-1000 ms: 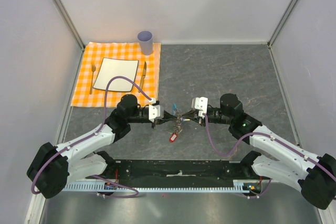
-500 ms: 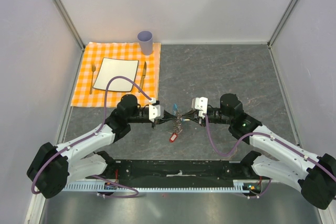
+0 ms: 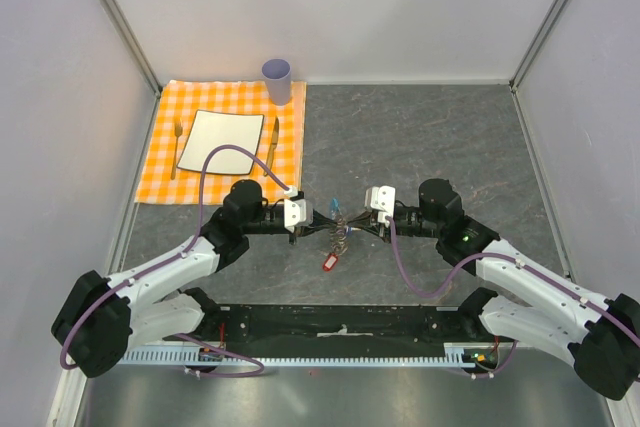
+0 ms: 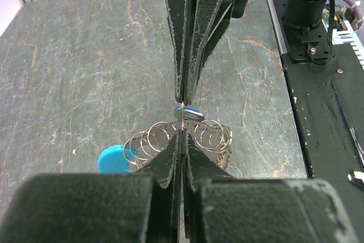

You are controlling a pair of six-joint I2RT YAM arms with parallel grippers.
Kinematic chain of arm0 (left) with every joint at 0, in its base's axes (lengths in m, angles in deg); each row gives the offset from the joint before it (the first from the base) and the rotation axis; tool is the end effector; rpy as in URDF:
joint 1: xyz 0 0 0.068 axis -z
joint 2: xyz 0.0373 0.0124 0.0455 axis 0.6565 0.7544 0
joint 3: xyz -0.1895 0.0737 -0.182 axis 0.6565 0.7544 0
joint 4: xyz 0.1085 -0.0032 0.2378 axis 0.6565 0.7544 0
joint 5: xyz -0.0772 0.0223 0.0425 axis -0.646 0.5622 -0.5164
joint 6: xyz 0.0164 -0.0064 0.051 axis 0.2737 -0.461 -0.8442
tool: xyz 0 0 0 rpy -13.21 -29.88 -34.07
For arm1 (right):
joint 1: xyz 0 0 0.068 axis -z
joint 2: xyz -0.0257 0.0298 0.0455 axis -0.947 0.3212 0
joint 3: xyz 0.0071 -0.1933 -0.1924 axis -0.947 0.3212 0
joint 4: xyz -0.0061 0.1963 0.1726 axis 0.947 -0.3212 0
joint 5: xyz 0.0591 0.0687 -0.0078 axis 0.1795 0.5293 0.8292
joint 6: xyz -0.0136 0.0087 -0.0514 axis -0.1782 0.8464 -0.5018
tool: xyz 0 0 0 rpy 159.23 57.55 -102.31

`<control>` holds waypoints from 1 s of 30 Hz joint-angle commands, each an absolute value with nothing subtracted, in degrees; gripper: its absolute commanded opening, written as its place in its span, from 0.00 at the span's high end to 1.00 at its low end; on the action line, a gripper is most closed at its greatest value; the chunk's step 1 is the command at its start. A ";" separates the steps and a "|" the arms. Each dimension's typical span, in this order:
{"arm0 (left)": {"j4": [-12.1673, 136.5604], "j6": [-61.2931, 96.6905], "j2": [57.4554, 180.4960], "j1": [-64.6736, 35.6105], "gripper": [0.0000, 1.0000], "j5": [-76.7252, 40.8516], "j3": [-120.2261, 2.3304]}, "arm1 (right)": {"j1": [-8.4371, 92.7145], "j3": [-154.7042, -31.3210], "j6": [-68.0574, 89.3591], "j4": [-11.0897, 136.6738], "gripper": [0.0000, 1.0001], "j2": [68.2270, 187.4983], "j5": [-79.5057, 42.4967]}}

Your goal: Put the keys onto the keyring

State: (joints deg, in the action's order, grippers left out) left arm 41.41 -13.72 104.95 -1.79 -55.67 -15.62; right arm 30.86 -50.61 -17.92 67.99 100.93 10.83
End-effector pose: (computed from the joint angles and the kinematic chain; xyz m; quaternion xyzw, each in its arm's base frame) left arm 0.1616 -0.1651 0.2475 0.5660 0.4876 -0.3943 0.5351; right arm 0.1491 0.1550 0.2674 -0.5547 0.5518 0.3426 0.5201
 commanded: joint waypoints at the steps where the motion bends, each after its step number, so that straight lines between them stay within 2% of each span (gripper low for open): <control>1: 38.28 -13.57 105.53 -1.92 0.98 -54.85 -15.69 | 30.48 -52.36 -18.66 68.49 1.00 99.78 11.03; 30: 38.28 -13.66 105.09 -1.92 0.98 -55.91 -15.61 | 30.48 -52.18 -19.28 70.86 1.00 100.13 9.01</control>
